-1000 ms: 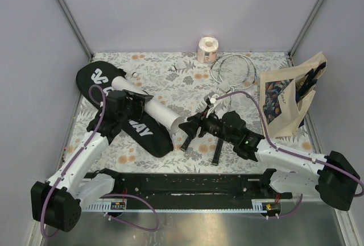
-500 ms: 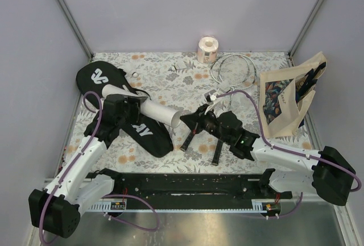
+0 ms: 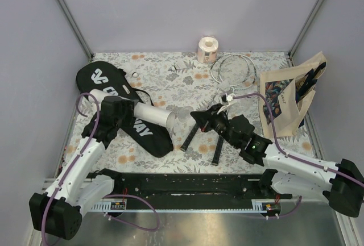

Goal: Pack up the badminton gear
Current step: Open the lid of the shuttle tube.

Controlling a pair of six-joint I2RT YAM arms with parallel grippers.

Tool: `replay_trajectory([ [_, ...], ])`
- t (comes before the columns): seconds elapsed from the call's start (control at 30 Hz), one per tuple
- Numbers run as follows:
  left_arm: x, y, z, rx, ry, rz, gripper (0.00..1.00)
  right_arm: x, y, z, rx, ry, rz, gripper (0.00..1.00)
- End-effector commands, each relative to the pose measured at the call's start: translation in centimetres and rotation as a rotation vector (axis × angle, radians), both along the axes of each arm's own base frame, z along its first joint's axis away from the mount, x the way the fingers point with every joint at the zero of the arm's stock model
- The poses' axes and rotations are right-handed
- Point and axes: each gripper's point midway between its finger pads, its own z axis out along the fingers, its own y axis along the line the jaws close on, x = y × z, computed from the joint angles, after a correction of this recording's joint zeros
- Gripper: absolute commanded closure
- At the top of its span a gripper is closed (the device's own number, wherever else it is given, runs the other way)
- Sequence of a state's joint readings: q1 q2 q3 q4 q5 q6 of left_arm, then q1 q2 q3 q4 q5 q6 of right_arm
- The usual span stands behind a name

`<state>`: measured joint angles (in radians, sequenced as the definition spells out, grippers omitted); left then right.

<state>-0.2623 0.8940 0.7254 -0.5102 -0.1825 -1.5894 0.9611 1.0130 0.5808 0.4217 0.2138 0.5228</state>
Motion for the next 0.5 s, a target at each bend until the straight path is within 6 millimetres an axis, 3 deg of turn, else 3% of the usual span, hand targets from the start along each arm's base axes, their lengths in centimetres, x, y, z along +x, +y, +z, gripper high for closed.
replay_trajectory([
  [0.0,0.8,1.4,2.6,0.040,-0.087,0.049,0.42,0.7,-1.5,1.1,0.037,-0.011,-0.080,1.00],
  [0.1,0.6,2.0,2.8,0.061,-0.087,0.059,0.41,1.8,-2.9,-1.6,-0.084,0.077,-0.182,1.00],
  [0.2,0.2,2.9,3.5,0.095,-0.096,0.077,0.41,3.1,-5.9,-4.6,-0.196,0.182,-0.362,1.00],
  [0.47,-1.7,5.0,5.7,0.180,-0.126,0.110,0.38,3.8,-9.9,-13.0,-0.461,0.417,-0.441,1.00],
])
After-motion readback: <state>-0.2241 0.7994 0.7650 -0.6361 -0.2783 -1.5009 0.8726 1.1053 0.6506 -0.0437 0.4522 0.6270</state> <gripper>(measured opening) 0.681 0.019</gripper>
